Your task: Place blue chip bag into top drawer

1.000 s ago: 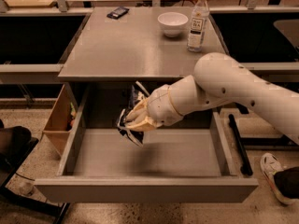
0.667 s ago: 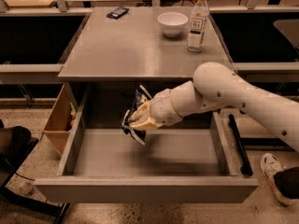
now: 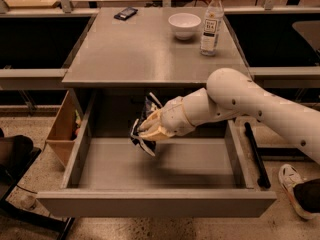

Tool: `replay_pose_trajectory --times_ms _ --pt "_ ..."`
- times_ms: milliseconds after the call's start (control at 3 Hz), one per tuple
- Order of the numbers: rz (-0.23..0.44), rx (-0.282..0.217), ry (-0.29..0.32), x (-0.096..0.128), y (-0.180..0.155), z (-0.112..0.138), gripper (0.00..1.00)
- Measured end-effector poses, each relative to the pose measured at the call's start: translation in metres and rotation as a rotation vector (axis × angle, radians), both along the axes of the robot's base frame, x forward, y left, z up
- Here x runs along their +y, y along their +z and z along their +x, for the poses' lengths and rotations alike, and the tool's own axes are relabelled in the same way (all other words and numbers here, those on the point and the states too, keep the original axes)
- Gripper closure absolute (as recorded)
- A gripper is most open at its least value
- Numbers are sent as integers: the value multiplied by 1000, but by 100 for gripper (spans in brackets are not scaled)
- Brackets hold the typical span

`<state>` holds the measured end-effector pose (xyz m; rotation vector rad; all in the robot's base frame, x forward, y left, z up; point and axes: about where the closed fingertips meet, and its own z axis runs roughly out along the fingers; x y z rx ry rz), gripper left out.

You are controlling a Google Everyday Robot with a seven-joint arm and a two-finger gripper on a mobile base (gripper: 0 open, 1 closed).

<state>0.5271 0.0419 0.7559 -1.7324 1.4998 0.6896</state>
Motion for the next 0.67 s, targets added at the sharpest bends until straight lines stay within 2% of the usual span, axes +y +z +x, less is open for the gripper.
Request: replay_pose_trajectory --times_ms 667 --pt "0 0 0 0 0 0 4"
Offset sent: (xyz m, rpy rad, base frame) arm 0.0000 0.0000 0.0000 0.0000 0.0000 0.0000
